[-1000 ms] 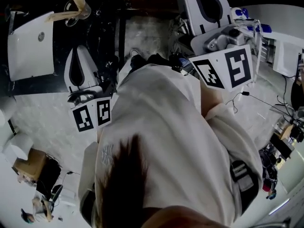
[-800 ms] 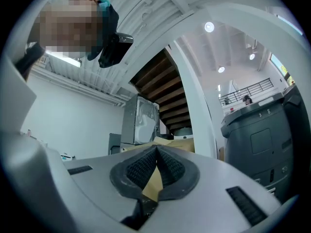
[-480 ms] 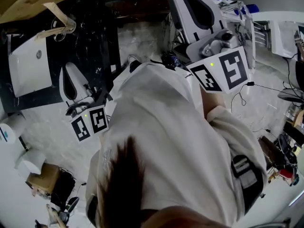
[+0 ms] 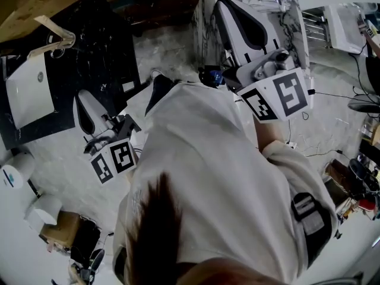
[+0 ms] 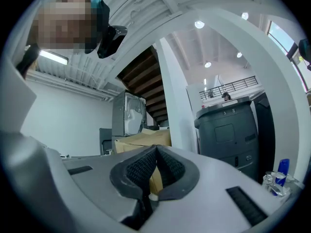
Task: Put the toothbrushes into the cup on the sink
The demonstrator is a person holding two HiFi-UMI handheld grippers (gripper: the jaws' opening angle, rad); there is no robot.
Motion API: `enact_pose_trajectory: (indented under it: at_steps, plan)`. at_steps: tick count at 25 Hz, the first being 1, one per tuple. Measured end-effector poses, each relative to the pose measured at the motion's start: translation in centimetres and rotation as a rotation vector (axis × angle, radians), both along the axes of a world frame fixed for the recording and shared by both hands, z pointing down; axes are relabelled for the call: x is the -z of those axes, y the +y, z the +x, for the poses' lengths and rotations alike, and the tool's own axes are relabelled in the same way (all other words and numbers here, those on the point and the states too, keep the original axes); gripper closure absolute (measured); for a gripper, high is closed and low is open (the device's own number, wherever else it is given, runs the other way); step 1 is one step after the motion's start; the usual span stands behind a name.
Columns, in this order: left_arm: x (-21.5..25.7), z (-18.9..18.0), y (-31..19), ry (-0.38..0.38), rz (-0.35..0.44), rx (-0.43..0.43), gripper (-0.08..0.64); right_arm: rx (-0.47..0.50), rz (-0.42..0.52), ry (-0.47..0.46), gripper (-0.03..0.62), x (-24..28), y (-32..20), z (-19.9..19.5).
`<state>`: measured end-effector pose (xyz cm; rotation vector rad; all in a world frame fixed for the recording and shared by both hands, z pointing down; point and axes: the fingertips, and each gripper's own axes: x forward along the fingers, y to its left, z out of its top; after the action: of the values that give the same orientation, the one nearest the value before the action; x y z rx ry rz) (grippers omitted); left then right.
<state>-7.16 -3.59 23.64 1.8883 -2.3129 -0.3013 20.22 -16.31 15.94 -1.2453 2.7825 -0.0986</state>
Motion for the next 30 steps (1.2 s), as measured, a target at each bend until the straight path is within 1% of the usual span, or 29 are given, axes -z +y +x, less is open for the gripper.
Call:
enact_pose_trajectory:
  at_steps: [6, 13, 17, 23, 30]
  plan:
    - [0.2, 2.8, 2.2, -0.012, 0.003, -0.003, 0.545, -0.023, -0.022, -0.006, 0.579, -1.1, 2.4, 3.6]
    - [0.2, 3.1, 4.0, -0.041, -0.007, 0.011, 0.545, -0.046, -0.071, 0.019, 0.579, -4.0, 4.1, 5.6]
    - [0.0, 2.5, 4.6, -0.062, -0.021, 0.016, 0.545, -0.066, -0.089, 0.02, 0.578, -5.3, 5.1, 6.4]
    - [0.2, 1.9, 5.6, -0.076, -0.025, 0.034, 0.545, -0.069, -0.109, 0.059, 0.578, -7.0, 6.3, 7.1]
    - [-1.0, 2.8, 7.4, -0.082, -0.065, 0.01, 0.545, -0.072, -0.135, 0.066, 0.578, -8.7, 7.1, 7.0]
